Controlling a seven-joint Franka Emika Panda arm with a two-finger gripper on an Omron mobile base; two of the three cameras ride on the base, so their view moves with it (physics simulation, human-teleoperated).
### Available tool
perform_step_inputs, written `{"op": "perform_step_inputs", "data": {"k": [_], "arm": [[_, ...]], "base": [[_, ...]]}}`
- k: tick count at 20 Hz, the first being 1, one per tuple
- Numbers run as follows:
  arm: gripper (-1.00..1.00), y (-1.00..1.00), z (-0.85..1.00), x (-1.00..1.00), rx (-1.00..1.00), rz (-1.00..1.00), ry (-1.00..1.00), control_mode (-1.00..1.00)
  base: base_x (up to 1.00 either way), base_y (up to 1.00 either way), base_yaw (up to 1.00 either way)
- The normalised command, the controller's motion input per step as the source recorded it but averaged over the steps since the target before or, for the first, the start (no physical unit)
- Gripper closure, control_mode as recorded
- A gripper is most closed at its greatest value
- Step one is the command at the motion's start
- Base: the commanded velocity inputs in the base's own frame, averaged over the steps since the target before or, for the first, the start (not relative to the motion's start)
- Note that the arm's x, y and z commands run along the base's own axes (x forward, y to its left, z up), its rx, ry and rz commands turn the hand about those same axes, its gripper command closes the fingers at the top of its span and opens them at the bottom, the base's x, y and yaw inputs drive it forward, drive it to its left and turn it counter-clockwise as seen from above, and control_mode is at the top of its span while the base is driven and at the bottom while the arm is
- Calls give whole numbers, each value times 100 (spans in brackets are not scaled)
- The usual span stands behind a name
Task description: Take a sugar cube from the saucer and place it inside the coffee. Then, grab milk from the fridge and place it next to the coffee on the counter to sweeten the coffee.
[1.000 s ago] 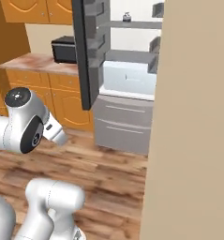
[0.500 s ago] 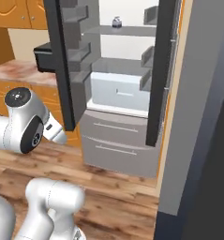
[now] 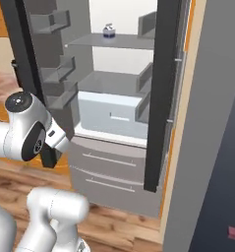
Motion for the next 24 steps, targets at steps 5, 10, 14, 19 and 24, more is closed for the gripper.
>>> {"op": "perform_step_inputs", "data": {"k": [5,10,14,19,24], "arm": [[-100,0,0,0,0,0,0,100],[-100,0,0,0,0,0,0,100],[-100,0,0,0,0,0,0,100],[-100,0,0,0,0,0,0,100],[-100,0,0,0,0,0,0,100]], "base": [[100,22,0],[80,15,0],[54,21,0],[31,36,1],[44,2,1]]}}
